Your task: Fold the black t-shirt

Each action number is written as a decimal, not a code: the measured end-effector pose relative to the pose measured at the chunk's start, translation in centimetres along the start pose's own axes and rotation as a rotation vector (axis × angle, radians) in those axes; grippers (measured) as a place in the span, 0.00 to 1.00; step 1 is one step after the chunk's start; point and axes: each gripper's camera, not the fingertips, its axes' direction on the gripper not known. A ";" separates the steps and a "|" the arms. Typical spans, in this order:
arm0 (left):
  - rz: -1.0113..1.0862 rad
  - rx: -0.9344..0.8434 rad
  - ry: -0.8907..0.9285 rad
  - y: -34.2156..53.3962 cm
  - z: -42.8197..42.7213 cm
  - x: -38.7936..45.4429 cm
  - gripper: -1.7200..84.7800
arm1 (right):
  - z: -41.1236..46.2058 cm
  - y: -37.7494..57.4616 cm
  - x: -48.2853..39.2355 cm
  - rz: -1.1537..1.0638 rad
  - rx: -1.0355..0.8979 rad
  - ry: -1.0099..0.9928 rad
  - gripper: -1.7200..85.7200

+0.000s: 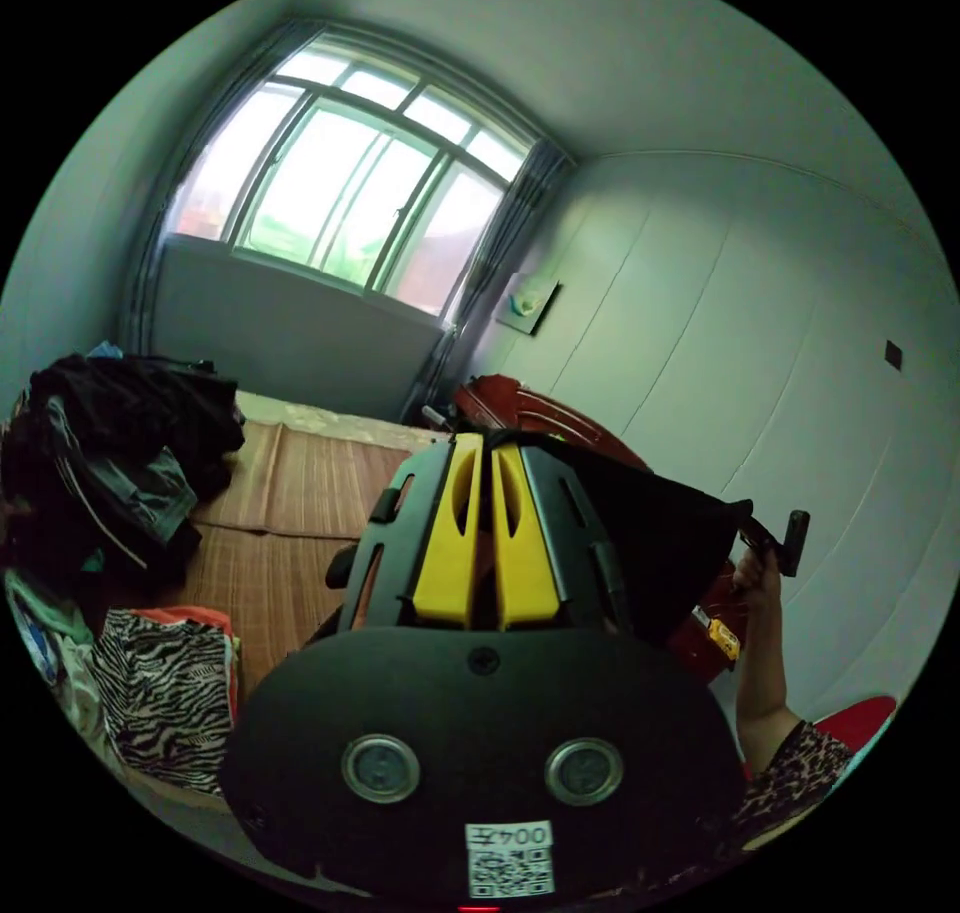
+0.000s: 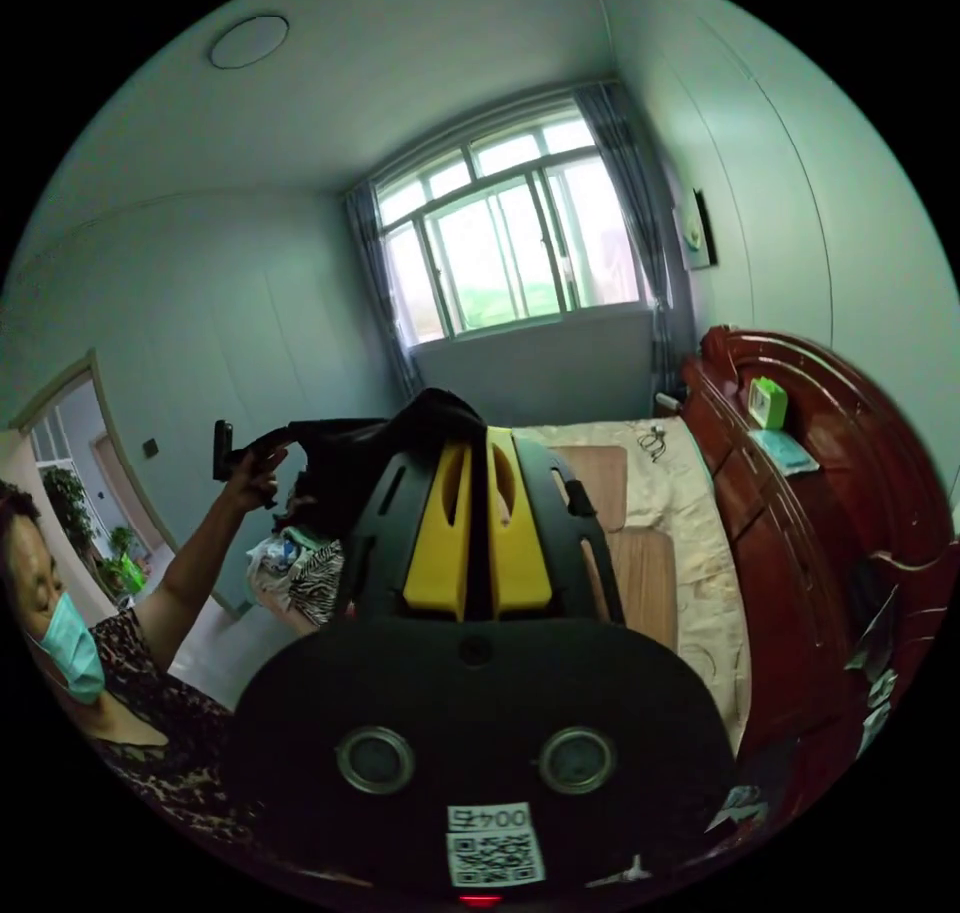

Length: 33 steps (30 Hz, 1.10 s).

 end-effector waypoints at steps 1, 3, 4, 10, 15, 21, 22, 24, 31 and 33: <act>-0.003 -0.009 -0.008 0.2 0.9 -0.4 0.03 | 1.1 0.5 0.8 0.013 -0.021 0.022 0.03; -0.025 -0.052 -0.029 0.9 5.0 -2.0 0.03 | 2.7 1.1 2.1 0.022 -0.058 0.069 0.03; -0.029 -0.072 -0.032 1.1 7.2 -2.6 0.03 | 3.6 1.5 2.9 0.025 -0.071 0.103 0.03; 0.020 -0.055 0.016 -0.8 16.0 -1.5 0.03 | 4.1 3.2 6.2 0.037 0.013 0.163 0.03; 0.057 0.073 0.152 -3.8 18.5 0.8 0.03 | 1.3 4.2 5.8 -0.007 0.122 0.160 0.03; 0.059 0.087 0.219 -3.1 20.5 -1.9 0.03 | 1.6 8.1 0.2 -0.204 0.128 0.075 0.02; 0.053 0.048 0.181 -1.8 21.5 -3.5 0.03 | 3.1 9.6 -1.1 -0.241 0.089 0.049 0.02; 0.038 -0.030 0.097 0.6 23.4 -6.4 0.03 | 6.4 12.4 -3.0 -0.285 0.010 0.016 0.03; 0.056 -0.407 -0.310 13.7 30.6 -19.9 0.03 | 28.6 29.1 -7.9 -0.234 -0.443 -0.085 0.03; -0.014 -0.497 -0.389 19.1 31.8 -25.5 0.04 | 34.1 34.2 -9.5 -0.206 -0.531 -0.107 0.03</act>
